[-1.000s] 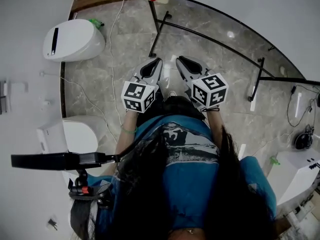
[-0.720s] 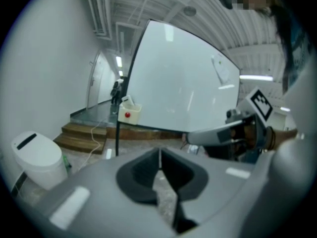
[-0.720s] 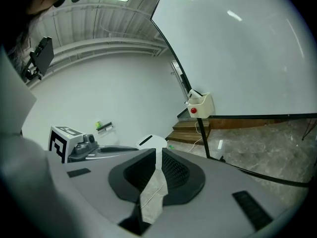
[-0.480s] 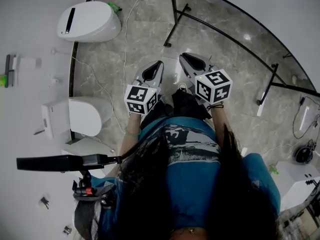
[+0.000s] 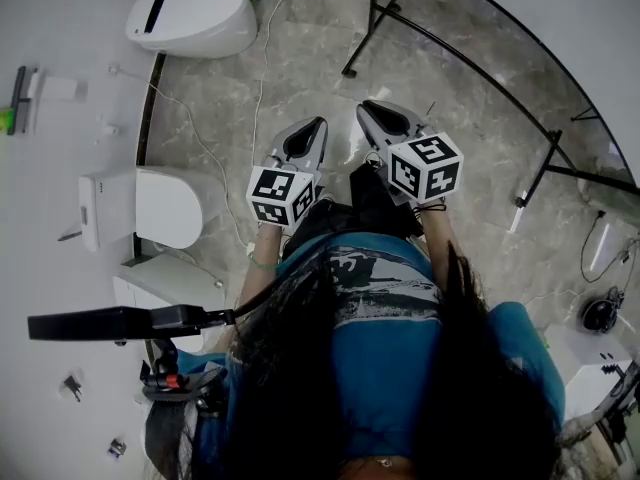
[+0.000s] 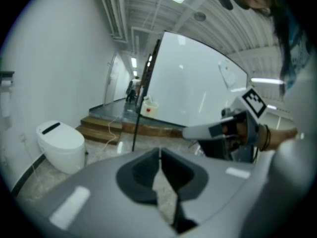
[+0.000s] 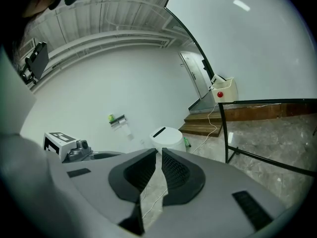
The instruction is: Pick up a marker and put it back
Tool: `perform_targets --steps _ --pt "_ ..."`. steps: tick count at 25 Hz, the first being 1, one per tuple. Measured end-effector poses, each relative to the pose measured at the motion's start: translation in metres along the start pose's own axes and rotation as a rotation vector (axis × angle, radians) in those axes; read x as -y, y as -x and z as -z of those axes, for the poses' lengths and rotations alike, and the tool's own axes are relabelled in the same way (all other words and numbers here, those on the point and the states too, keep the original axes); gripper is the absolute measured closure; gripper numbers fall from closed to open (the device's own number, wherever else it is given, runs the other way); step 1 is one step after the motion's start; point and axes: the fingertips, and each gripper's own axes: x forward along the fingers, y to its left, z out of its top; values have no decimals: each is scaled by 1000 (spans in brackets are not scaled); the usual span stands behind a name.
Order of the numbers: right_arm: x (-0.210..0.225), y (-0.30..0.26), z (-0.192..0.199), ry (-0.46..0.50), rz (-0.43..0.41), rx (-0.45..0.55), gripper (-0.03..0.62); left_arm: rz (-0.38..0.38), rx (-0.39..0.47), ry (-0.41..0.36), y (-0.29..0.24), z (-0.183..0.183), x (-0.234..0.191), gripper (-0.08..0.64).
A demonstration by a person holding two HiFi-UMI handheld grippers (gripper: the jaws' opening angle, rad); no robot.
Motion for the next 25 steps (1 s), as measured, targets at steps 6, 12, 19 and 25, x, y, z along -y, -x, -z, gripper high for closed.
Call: perform_targets --steps 6,12,19,25 --pt "-76 15 22 23 26 20 548 18 39 -2 76 12 1 549" --pt "-128 54 58 -58 76 79 547 61 42 -29 138 37 26 549" --pt "-156 67 103 -31 142 65 547 98 29 -43 168 67 30 549" --pt "-167 75 107 -28 143 101 546 134 32 -51 175 75 36 549"
